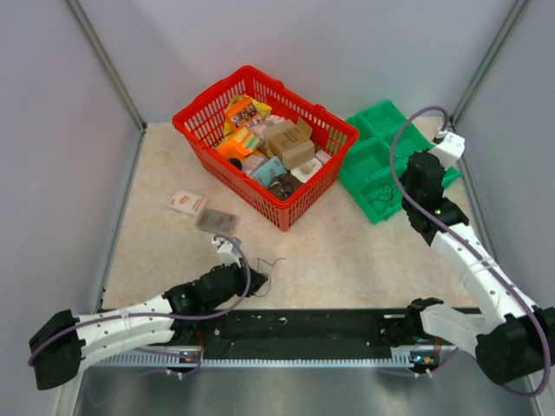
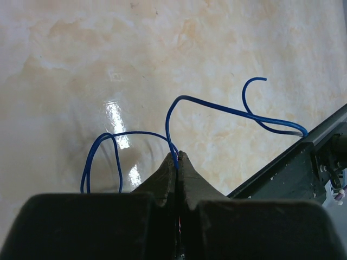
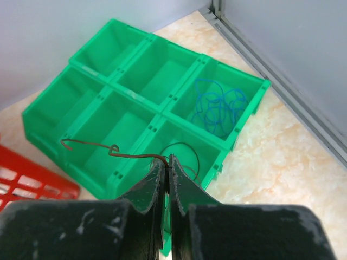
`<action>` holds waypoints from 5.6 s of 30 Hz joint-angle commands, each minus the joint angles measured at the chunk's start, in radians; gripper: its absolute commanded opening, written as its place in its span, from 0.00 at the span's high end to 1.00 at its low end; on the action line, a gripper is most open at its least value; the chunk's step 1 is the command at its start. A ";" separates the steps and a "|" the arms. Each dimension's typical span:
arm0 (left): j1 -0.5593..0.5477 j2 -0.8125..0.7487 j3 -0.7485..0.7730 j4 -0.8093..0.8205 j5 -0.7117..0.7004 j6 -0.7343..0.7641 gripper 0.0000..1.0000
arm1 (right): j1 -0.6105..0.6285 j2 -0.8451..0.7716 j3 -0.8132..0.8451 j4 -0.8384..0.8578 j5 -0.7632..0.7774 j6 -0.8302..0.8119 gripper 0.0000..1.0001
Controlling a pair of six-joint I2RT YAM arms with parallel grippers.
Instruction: Untangle the cables
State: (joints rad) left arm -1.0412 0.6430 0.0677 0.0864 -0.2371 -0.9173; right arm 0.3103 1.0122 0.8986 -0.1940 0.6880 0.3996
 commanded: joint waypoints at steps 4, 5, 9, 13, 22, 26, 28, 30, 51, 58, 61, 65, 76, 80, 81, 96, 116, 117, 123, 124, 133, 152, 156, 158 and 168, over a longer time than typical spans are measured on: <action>0.001 -0.008 -0.029 0.141 -0.033 0.015 1.00 | -0.050 0.100 -0.027 0.105 -0.028 0.017 1.00; 0.001 -0.008 -0.031 0.144 -0.034 0.014 1.00 | -0.050 0.111 -0.045 0.108 -0.047 0.034 1.00; 0.000 -0.025 -0.040 0.141 -0.038 0.011 1.00 | -0.050 0.137 -0.056 0.015 -0.081 0.163 1.00; 0.000 -0.058 -0.054 0.138 -0.038 0.009 1.00 | -0.050 0.138 -0.076 -0.134 -0.006 0.274 1.00; 0.000 -0.108 -0.063 0.133 -0.050 -0.002 1.00 | -0.068 0.311 0.038 -0.245 0.001 0.229 1.00; 0.000 -0.105 -0.063 0.133 -0.048 -0.002 1.00 | -0.077 0.406 0.138 -0.268 -0.030 0.219 1.00; 0.000 -0.105 -0.063 0.131 -0.048 -0.005 1.00 | -0.080 0.440 0.184 -0.272 -0.024 0.205 1.00; 0.001 -0.102 -0.063 0.133 -0.050 -0.005 1.00 | -0.085 0.480 0.226 -0.272 -0.015 0.182 1.00; 0.000 -0.011 -0.042 0.150 -0.047 -0.002 1.00 | -0.099 0.550 0.229 -0.220 -0.172 0.091 0.61; 0.000 0.014 -0.034 0.157 -0.053 -0.005 1.00 | -0.089 0.205 0.024 -0.222 -0.303 0.082 0.32; 0.000 0.043 -0.020 0.165 -0.041 0.009 1.00 | -0.034 0.039 -0.084 -0.210 -0.408 0.070 0.32; 0.000 0.079 -0.002 0.173 -0.025 0.024 1.00 | 0.105 -0.151 -0.258 -0.136 -0.624 0.022 0.30; 0.003 0.170 0.115 0.176 0.182 0.092 1.00 | 0.581 -0.222 -0.506 0.356 -1.001 0.084 0.31; 0.001 0.253 0.199 0.118 0.231 0.092 1.00 | 0.642 -0.152 -0.477 0.400 -0.986 0.030 0.32; 0.001 0.270 0.210 0.118 0.232 0.097 1.00 | 0.644 -0.143 -0.474 0.400 -0.987 0.022 0.33; 0.001 0.449 0.271 0.191 0.392 0.098 1.00 | 0.644 -0.126 -0.399 0.320 -0.950 -0.071 0.39; 0.001 0.458 0.273 0.236 0.414 0.086 1.00 | 0.645 0.089 -0.435 0.528 -1.068 0.071 0.64; 0.001 0.457 0.271 0.234 0.413 0.086 1.00 | 0.645 0.088 -0.435 0.525 -1.070 0.074 0.67; 0.003 0.449 0.274 0.222 0.398 0.092 1.00 | 0.642 0.079 -0.435 0.556 -1.105 0.128 1.00; 0.001 0.449 0.276 0.211 0.391 0.092 1.00 | 0.639 0.050 -0.440 0.571 -1.102 0.160 1.00; 0.003 0.435 0.264 0.122 0.325 0.084 1.00 | 0.509 -0.429 -0.319 0.292 -0.699 0.271 1.00; 0.006 0.386 0.262 0.104 0.344 0.084 1.00 | 0.487 -0.454 -0.015 -0.101 -0.551 -0.031 1.00; 0.007 0.339 0.297 0.089 0.377 0.075 1.00 | 0.487 -0.391 -0.133 -0.065 -0.819 -0.025 0.77; 0.006 0.302 0.317 0.072 0.375 0.077 0.99 | 0.487 -0.386 -0.196 -0.027 -0.889 -0.024 0.55; 0.006 0.218 0.409 -0.241 0.191 0.097 0.47 | 0.498 -0.229 -0.374 0.074 -0.973 0.130 0.19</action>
State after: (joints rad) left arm -1.0363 0.8978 0.4549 -0.0315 0.0345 -0.8375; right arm 0.8021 0.7280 0.5686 -0.2302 -0.2085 0.4541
